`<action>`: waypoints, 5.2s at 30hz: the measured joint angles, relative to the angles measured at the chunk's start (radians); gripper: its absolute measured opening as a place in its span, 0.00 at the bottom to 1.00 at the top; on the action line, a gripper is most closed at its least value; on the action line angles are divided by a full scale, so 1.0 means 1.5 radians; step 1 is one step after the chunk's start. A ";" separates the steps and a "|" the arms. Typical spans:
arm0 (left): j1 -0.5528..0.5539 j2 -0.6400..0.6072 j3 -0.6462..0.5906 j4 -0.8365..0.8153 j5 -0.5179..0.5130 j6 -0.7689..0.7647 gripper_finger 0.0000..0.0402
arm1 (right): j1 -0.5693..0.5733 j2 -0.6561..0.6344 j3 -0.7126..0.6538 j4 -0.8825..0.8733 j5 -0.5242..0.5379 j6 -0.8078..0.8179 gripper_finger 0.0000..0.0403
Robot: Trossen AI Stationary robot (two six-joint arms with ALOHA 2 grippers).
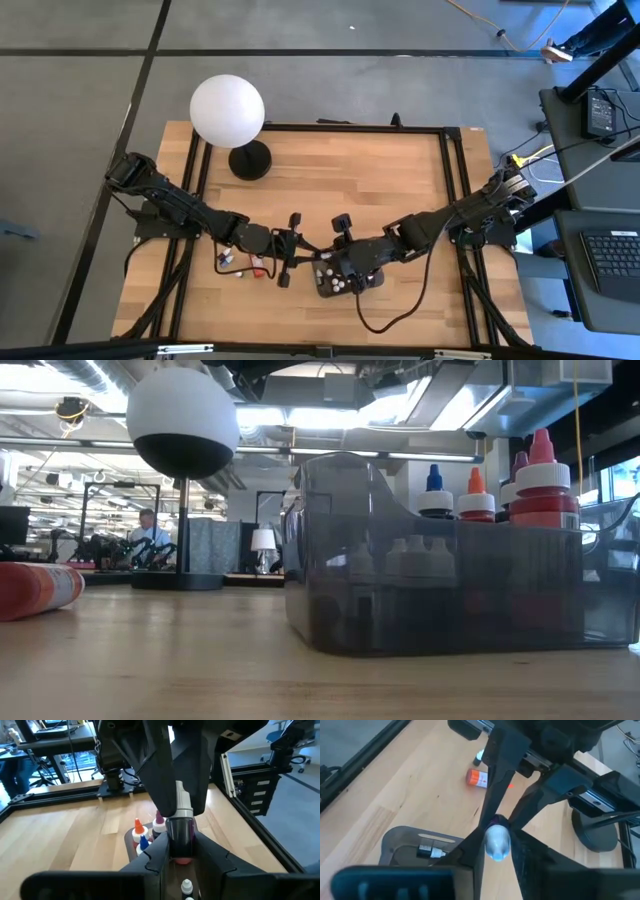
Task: Pick & Place food coloring
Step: Put the small food coloring bottle into the black bin, then put the large orange food coloring bottle into the bin
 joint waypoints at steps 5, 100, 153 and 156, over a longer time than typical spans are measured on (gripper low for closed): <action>0.001 0.000 0.000 0.000 0.025 0.000 0.16 | 0.000 0.000 0.000 -0.002 0.000 0.000 0.19; -0.041 -0.083 0.000 -0.194 -0.079 0.000 0.42 | -0.064 0.201 0.026 -0.148 -0.165 0.139 0.28; -0.041 -0.083 0.000 -0.338 0.130 -0.286 0.57 | 0.239 -0.307 -0.365 0.096 0.194 0.331 0.28; -0.028 -0.083 0.008 -0.450 0.148 -0.392 0.57 | 0.236 -0.307 -0.373 0.092 0.193 0.331 0.28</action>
